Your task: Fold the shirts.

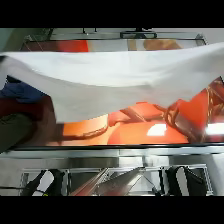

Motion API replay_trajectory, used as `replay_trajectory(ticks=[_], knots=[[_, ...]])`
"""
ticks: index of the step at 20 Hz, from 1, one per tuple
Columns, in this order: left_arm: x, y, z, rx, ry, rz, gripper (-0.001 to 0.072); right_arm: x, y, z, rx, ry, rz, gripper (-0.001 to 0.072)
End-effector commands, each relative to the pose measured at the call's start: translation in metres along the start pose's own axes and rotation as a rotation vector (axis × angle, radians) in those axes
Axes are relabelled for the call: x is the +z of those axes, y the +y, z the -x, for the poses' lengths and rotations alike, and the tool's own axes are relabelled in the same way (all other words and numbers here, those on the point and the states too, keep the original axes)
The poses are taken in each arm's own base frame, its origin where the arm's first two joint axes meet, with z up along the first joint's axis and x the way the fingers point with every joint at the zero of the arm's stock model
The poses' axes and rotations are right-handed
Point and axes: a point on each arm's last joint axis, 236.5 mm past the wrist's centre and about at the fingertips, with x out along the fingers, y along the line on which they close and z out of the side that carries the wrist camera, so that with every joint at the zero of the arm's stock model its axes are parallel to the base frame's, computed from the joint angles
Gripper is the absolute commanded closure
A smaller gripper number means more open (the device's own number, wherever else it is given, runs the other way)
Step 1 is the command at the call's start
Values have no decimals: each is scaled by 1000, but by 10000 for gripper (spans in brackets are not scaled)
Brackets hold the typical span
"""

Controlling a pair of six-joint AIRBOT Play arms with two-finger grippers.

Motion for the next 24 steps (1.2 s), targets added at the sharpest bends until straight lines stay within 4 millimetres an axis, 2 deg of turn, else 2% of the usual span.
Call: replay_trajectory(ticks=[1,2,4,5,7,10,13,14,15,16,17,18,20,22,24], knots=[[41,-40,23,174,-88,-192,685,72,43,60,-170,-296,274,694],[38,-34,29,214,-84,-173,685,69,44,60,-170,-285,280,694],[26,-18,32,205,-105,-92,685,43,30,40,-115,-169,201,695],[13,-5,31,184,-94,-29,685,27,19,28,-78,-102,137,695],[-28,35,21,150,-16,135,685,-15,-13,-2,8,35,-17,695],[-106,113,-23,142,126,337,685,-96,-69,-54,74,209,-234,695],[-179,200,-78,224,208,412,685,-197,-105,-115,124,374,-369,695],[-198,221,-93,238,228,425,685,-231,-112,-135,137,425,-410,695],[-214,233,-107,224,246,451,685,-254,-112,-149,165,454,-442,695],[-220,237,-119,184,256,460,688,-270,-111,-160,193,462,-472,696],[-219,240,-128,151,257,463,689,-274,-110,-168,211,450,-501,696],[-210,240,-133,123,245,455,690,-269,-111,-172,224,419,-510,696],[-176,232,-133,65,191,423,690,-242,-109,-174,240,351,-490,696],[-126,200,-124,-51,127,380,691,-198,-93,-163,279,291,-412,695],[-83,154,-110,-150,104,301,691,-145,-65,-145,310,211,-304,695]])
